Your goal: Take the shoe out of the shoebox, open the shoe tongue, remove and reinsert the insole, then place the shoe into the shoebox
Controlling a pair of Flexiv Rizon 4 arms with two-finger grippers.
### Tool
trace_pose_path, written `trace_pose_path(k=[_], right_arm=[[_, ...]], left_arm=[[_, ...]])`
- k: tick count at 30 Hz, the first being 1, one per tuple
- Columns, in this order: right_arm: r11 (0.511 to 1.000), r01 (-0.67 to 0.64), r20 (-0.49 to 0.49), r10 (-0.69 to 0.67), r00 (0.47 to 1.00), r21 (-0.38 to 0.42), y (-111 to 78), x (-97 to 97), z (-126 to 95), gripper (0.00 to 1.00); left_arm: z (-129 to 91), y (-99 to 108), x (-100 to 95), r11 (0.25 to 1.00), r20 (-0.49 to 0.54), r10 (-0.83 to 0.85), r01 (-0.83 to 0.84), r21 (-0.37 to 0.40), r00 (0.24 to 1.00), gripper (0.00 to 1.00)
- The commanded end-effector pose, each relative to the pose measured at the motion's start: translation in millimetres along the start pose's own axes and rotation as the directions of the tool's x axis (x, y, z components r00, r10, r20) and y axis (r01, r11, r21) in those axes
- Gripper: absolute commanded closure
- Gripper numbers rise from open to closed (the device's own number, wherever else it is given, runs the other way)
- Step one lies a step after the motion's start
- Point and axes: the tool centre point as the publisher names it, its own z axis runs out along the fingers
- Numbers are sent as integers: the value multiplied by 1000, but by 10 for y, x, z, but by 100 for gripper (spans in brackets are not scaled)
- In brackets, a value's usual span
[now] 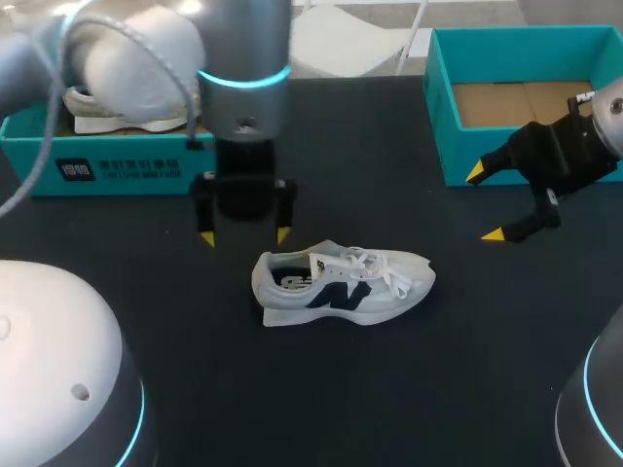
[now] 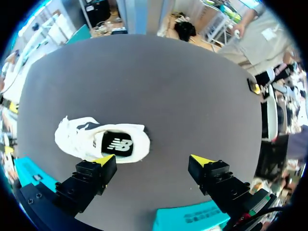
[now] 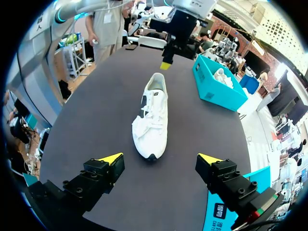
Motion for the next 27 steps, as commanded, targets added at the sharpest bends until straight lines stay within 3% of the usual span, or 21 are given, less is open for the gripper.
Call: trace_pose_path(k=[1,11,12,13,14,16,23,27], right_arm=[[1000,0,-1,0,1000,3,3,-8,15,0],[1000,0,-1,0,1000,3,3,-8,15,0],[1000,0,-1,0,1000,3,3,-8,15,0],[1000,0,-1,0,1000,3,3,-8,15,0],[1000,0,-1,0,1000,3,3,-8,15,0],[1000,0,-1,0,1000,3,3,-8,15,0],[1000,0,-1,0,1000,3,3,-8,15,0],[1000,0,-1,0,1000,3,3,-8,15,0]], left_arm=[[1,8,288,988,396,-151,130,80,906,0],[1,8,288,988,396,-151,130,80,906,0],[44,147,444,949,418,-301,227,218,857,0],[60,194,526,915,419,-383,279,291,823,0],[70,231,572,905,431,-414,310,292,802,0],[90,327,739,805,412,-576,403,436,706,0],[68,385,994,626,391,-772,490,607,502,0],[131,367,1090,440,308,-892,472,764,332,0]])
